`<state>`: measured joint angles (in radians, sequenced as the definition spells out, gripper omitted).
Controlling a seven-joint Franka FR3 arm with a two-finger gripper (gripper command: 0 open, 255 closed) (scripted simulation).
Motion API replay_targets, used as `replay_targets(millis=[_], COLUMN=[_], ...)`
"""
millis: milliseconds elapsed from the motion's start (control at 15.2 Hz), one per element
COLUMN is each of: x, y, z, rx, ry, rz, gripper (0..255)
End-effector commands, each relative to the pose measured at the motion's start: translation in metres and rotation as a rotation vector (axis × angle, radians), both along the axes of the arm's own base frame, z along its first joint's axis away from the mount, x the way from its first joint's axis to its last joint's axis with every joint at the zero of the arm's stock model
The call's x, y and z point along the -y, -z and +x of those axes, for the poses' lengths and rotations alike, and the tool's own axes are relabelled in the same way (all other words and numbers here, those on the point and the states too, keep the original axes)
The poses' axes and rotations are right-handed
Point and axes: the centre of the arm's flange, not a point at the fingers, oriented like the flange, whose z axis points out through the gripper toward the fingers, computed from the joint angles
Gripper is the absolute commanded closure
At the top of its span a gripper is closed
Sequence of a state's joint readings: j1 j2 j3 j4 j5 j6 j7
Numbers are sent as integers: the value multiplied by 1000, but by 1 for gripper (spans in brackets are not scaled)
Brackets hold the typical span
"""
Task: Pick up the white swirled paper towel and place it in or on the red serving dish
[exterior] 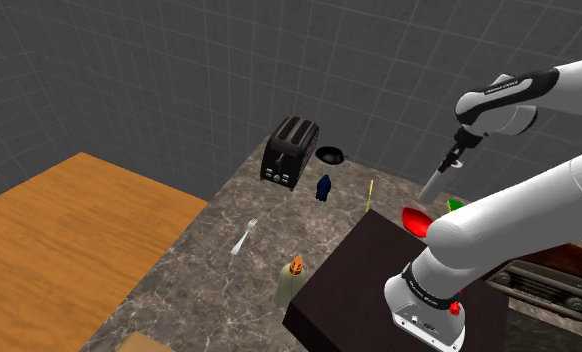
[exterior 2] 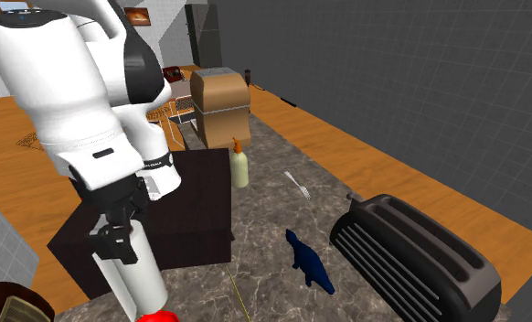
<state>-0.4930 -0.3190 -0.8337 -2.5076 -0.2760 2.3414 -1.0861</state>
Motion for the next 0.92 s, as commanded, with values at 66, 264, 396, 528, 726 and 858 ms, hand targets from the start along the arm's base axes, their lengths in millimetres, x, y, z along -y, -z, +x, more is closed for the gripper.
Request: replay_targets(millis=[66, 264, 396, 528, 726, 858], x=[23, 41, 41, 41, 41, 41], y=[-6, -10, 0, 11, 27, 37], z=[-29, -50, -50, -50, -50, -50], rx=[0, 0, 0, 0, 0, 0], ry=[-2, -2, -2, -2, -2, -2], rz=[0, 0, 0, 0, 0, 0], gripper=[255, 255, 255, 255, 255, 255])
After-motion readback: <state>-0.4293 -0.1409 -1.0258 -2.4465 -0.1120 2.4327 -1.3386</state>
